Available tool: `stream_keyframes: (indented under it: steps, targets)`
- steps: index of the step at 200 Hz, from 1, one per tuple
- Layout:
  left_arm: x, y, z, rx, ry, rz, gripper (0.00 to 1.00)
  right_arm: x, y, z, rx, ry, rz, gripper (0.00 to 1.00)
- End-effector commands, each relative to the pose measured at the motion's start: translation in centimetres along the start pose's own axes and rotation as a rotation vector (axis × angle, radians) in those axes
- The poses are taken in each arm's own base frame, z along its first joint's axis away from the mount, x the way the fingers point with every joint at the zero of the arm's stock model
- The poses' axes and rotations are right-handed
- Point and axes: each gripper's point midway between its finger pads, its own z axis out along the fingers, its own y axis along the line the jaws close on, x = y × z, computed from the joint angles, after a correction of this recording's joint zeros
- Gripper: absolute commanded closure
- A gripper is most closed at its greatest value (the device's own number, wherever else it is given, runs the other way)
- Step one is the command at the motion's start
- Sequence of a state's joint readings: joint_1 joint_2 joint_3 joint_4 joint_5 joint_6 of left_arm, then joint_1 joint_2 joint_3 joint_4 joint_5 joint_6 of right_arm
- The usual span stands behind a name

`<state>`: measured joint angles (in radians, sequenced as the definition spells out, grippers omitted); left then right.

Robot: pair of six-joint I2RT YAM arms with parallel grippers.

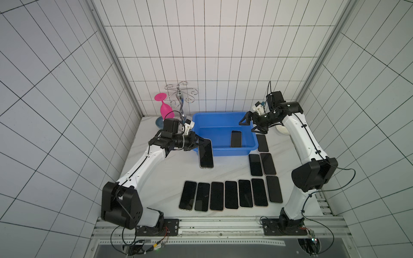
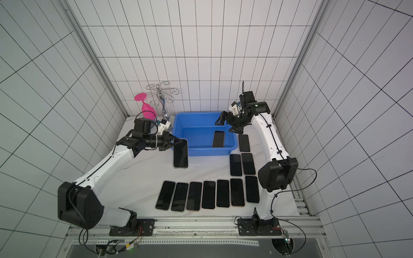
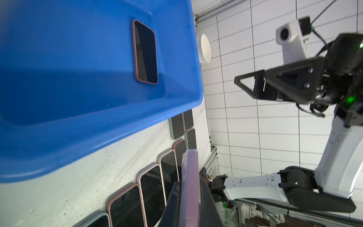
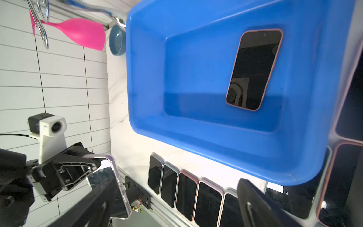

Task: Take the phone out of the storage box
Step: Place the phone at the center of the board.

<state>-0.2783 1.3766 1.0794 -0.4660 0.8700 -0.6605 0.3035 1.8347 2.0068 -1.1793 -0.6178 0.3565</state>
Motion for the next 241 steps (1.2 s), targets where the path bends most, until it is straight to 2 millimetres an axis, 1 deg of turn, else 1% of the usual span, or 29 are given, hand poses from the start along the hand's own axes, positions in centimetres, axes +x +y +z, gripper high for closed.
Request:
stream_keyframes:
  steps: [1, 28, 51, 65, 86, 108, 131, 144, 191, 206, 241]
  targets:
    - [1.3, 2.3, 1.9, -0.011, -0.005, 0.025, 1.00, 1.3, -0.1, 0.8, -0.020, 0.030, -0.003, 0.01]
    - [1.2, 2.9, 5.4, -0.033, -0.049, 0.030, 1.00, 2.1, -0.1, 0.9, -0.036, 0.044, -0.011, 0.01]
    - [1.7, 2.4, 9.4, -0.048, -0.014, 0.062, 1.00, 3.2, 0.2, 0.5, -0.053, 0.061, -0.016, 0.01]
    - [2.0, 2.5, 11.7, -0.051, 0.008, 0.064, 1.00, 3.9, -0.2, 0.2, -0.045, 0.056, -0.014, 0.01]
    - [1.8, 3.1, 14.2, -0.064, 0.004, 0.056, 1.00, 5.1, -0.7, -0.2, -0.042, 0.062, -0.003, 0.01]
    - [0.7, 3.0, 15.8, -0.056, -0.012, 0.049, 1.00, 6.3, -0.8, -0.7, -0.046, 0.059, -0.004, 0.01]
    - [0.1, 2.4, 17.6, -0.041, -0.007, 0.055, 1.00, 7.2, -1.7, -0.9, -0.036, 0.064, 0.005, 0.01]
    - [0.3, 2.2, 18.7, -0.035, 0.004, 0.061, 1.00, 7.6, -2.1, -1.2, -0.037, 0.063, 0.013, 0.01]
    - [0.6, 2.5, 21.9, -0.004, 0.019, 0.045, 1.00, 8.3, -3.1, -2.2, -0.037, 0.068, 0.026, 0.01]
    - [0.9, 2.5, 22.6, 0.000, 0.027, 0.049, 1.00, 8.4, -3.3, -2.4, -0.036, 0.068, 0.027, 0.01]
    - [1.6, 3.6, 23.9, 0.005, 0.038, 0.032, 1.00, 8.8, -3.7, -2.5, -0.041, 0.072, 0.034, 0.01]
